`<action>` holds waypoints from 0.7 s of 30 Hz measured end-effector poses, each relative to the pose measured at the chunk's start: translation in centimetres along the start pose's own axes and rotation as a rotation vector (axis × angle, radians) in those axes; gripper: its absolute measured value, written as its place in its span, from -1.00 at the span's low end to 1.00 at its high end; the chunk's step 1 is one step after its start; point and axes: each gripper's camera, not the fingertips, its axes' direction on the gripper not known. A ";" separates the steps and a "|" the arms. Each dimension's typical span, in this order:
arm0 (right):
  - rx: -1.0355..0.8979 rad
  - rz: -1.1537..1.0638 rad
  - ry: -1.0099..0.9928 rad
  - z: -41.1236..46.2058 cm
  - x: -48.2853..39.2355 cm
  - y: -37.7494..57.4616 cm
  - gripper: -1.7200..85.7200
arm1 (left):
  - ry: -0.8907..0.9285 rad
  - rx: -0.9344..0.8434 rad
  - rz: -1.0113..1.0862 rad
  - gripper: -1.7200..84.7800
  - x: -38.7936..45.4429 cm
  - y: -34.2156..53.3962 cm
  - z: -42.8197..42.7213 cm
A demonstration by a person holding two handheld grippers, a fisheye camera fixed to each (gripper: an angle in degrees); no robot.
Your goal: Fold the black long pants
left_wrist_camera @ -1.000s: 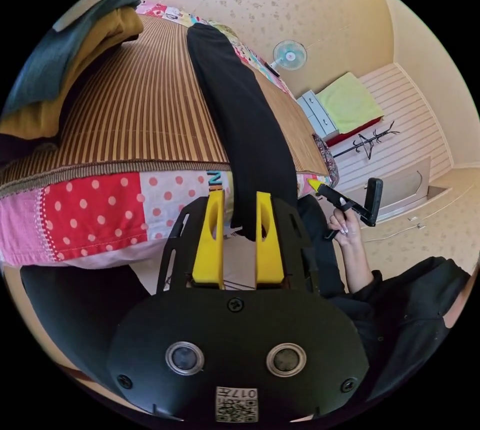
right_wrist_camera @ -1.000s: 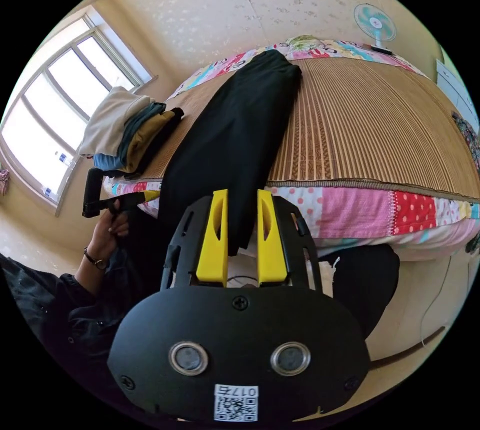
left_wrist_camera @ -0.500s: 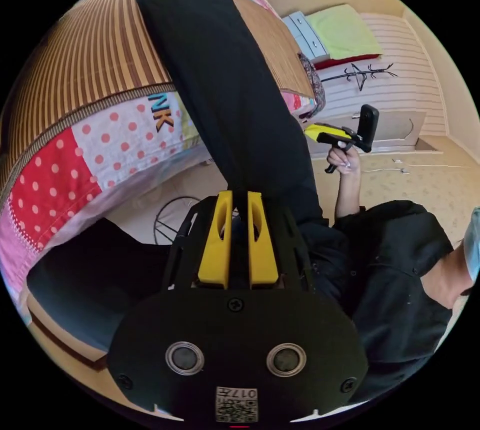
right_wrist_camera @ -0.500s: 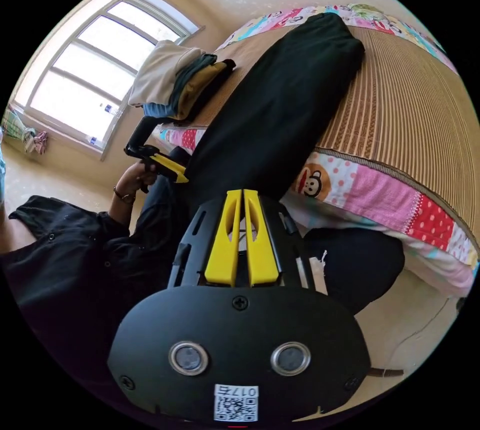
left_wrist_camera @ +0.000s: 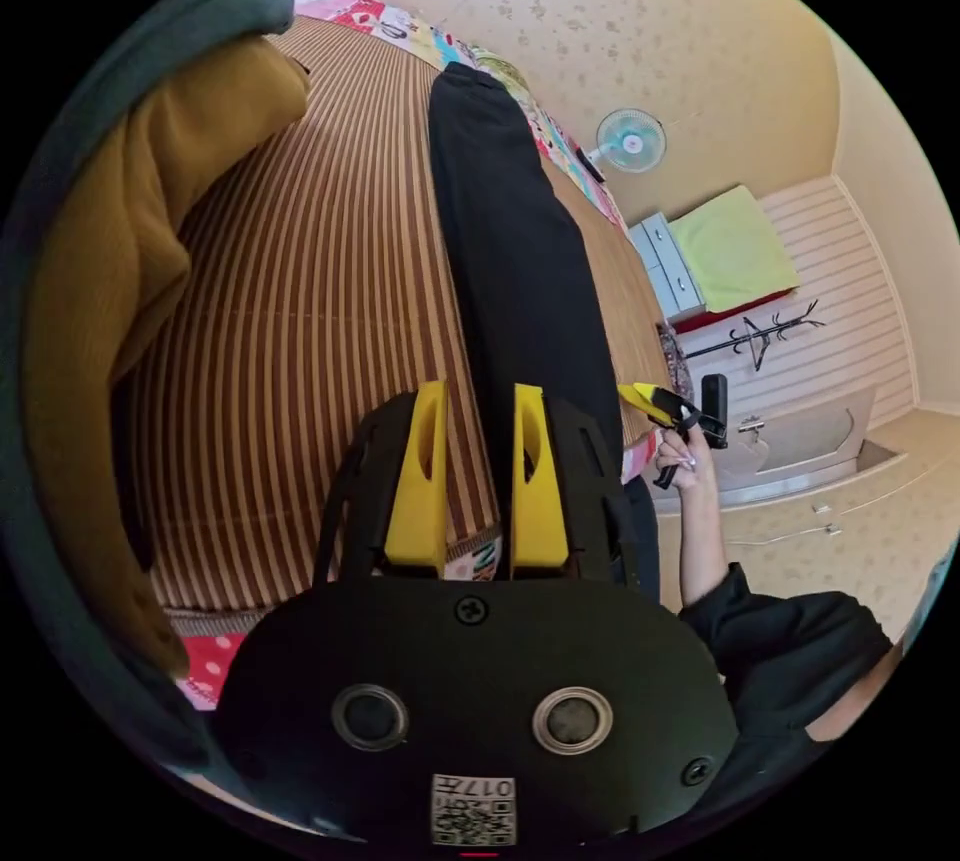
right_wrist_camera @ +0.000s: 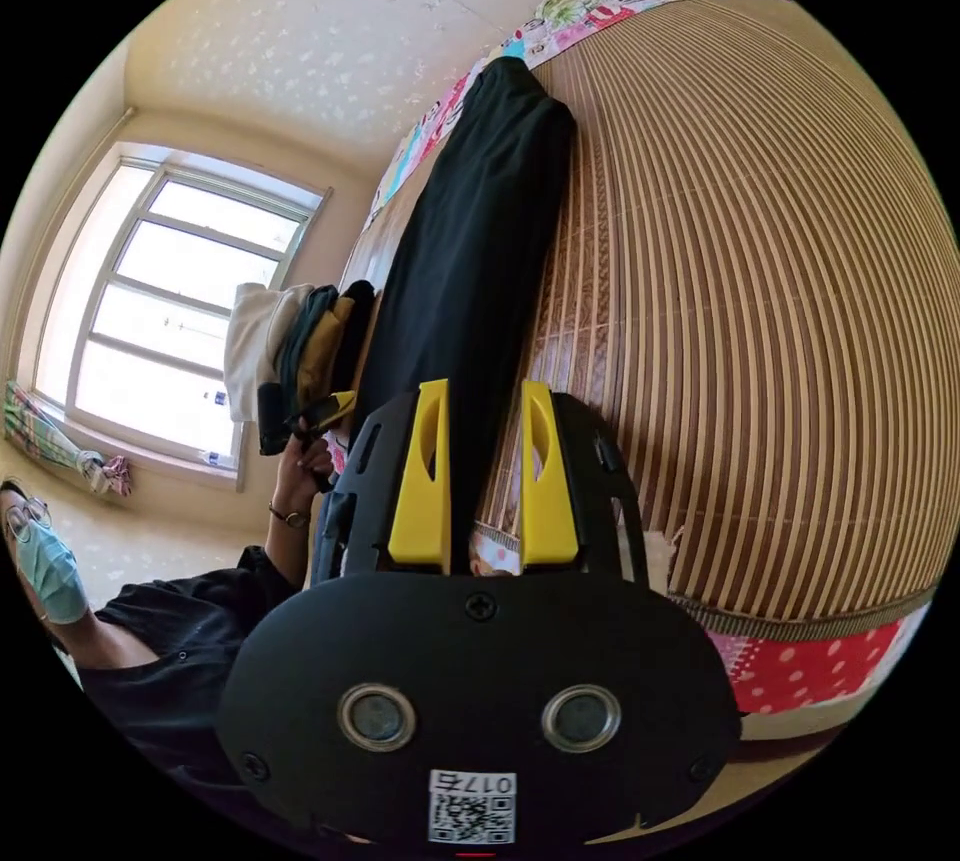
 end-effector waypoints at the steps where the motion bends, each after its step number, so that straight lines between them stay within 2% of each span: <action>1: 0.004 0.030 -0.006 0.1 0.6 -0.9 -0.71 | 0.010 0.006 -0.010 -0.75 -0.4 -0.9 0.4; 5: -0.032 0.096 -0.138 1.5 2.1 -4.1 -0.70 | 0.088 -0.034 -0.058 -0.81 -2.2 -4.0 2.1; 12: -0.078 0.154 -0.139 2.8 2.7 -6.8 -0.82 | 0.241 -0.142 -0.097 -0.87 -4.9 -6.7 3.7; 14: -0.058 0.090 -0.162 1.2 1.4 -6.0 -0.87 | 0.291 -0.089 -0.061 -0.89 -4.8 -5.6 2.5; 18: 0.022 -0.070 -0.311 -3.9 -2.5 -2.9 -0.90 | 0.516 0.061 0.074 -0.92 -2.5 -1.7 -2.1; 21: 0.095 -0.253 -0.410 -10.1 -8.2 1.4 -0.92 | 0.582 0.164 0.221 -0.93 1.3 2.1 -7.5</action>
